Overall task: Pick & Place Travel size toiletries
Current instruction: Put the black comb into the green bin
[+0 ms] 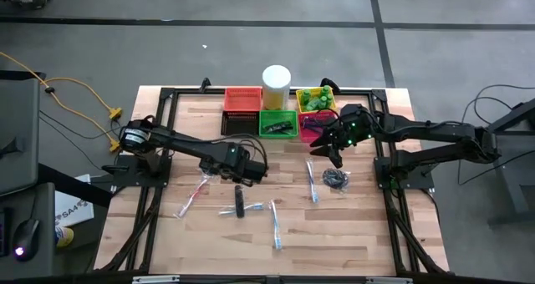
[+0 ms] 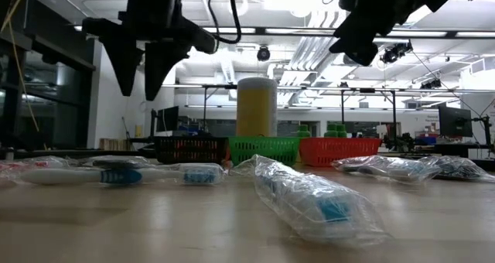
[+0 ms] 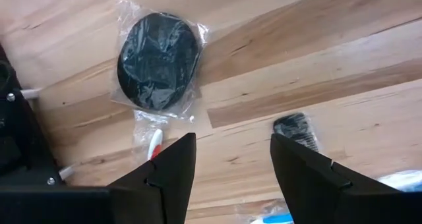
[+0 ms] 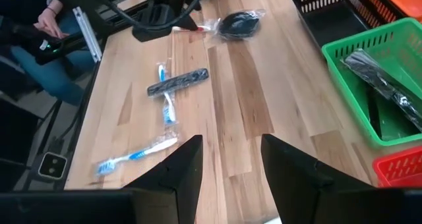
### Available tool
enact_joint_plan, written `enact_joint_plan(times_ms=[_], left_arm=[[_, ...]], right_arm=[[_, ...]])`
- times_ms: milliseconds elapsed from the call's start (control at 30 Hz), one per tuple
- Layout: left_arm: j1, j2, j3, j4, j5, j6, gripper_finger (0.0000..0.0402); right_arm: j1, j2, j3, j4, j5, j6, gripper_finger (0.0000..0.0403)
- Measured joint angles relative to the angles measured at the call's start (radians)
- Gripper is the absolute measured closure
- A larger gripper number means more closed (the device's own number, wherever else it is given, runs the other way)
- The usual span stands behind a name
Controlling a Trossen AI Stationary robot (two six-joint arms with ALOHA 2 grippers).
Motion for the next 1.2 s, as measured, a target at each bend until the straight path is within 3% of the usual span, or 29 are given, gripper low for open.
enact_joint_plan(times_ms=[233,500,700,1200], left_arm=[[0.003,-0.010,-0.035,0.105,-0.003,0.004,0.0208],[0.003,-0.092,-0.236,0.275,0.075,-0.134,0.0208],[0.003,-0.199,-0.341,0.408,0.077,-0.226,0.0208],[0.003,-0.138,-0.353,0.585,0.166,-0.342,0.0208]], right_arm=[[0.000,-0.044,0.000,-0.043,0.000,-0.028,0.0255],[0.000,-0.086,0.001,-0.122,0.014,-0.060,0.0255],[-0.003,-0.099,0.000,-0.149,0.049,-0.079,0.0255],[-0.053,-0.110,0.000,-0.137,0.044,-0.091,0.0255]])
